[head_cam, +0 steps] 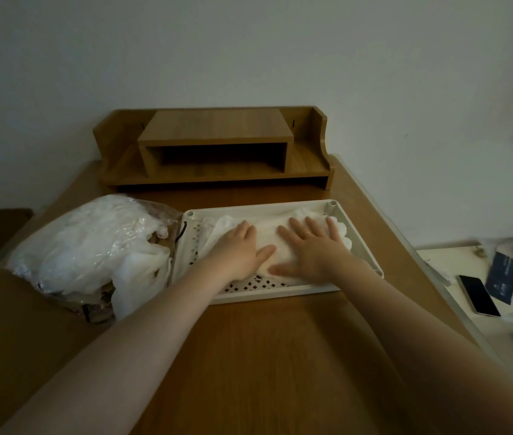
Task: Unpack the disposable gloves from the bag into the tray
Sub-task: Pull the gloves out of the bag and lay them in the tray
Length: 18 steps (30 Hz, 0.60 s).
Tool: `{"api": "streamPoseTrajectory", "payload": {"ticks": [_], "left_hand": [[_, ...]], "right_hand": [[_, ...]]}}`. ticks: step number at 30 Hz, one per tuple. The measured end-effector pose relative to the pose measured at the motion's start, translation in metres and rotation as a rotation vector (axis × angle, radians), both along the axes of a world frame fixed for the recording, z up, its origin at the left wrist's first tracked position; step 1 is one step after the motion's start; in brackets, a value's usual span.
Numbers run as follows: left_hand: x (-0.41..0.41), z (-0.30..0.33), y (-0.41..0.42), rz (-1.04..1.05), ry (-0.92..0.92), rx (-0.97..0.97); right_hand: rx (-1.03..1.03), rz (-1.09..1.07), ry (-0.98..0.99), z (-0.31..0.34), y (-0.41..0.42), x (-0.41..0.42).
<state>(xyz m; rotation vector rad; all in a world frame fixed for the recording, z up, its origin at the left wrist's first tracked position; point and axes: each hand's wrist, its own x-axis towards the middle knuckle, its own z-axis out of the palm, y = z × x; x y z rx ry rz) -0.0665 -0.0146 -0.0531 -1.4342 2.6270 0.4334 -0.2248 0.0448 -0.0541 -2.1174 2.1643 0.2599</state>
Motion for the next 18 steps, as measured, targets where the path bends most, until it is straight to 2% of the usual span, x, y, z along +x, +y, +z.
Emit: {"api": "streamPoseTrajectory", "payload": {"ticks": [5,9,11,13,15,18], "left_hand": [[0.007,-0.01,-0.003,0.149,-0.091,-0.077],[0.014,-0.002,-0.001,0.15,0.011,-0.016],[0.023,0.011,0.006,0.076,0.188,-0.129],[0.038,0.026,0.015,0.015,0.497,-0.238],[0.057,0.038,0.025,-0.028,0.735,-0.267],[0.09,0.041,0.032,0.021,0.959,-0.359]], "right_hand": [[0.033,-0.129,-0.045,-0.006,-0.005,-0.025],[0.02,-0.16,-0.05,0.002,-0.004,-0.023],[-0.074,-0.149,-0.03,0.014,0.001,-0.012],[-0.24,-0.096,-0.098,0.031,0.007,0.006],[-0.44,0.006,-0.285,0.048,0.013,0.031],[-0.659,0.253,-0.496,0.061,0.019,0.081]]}}
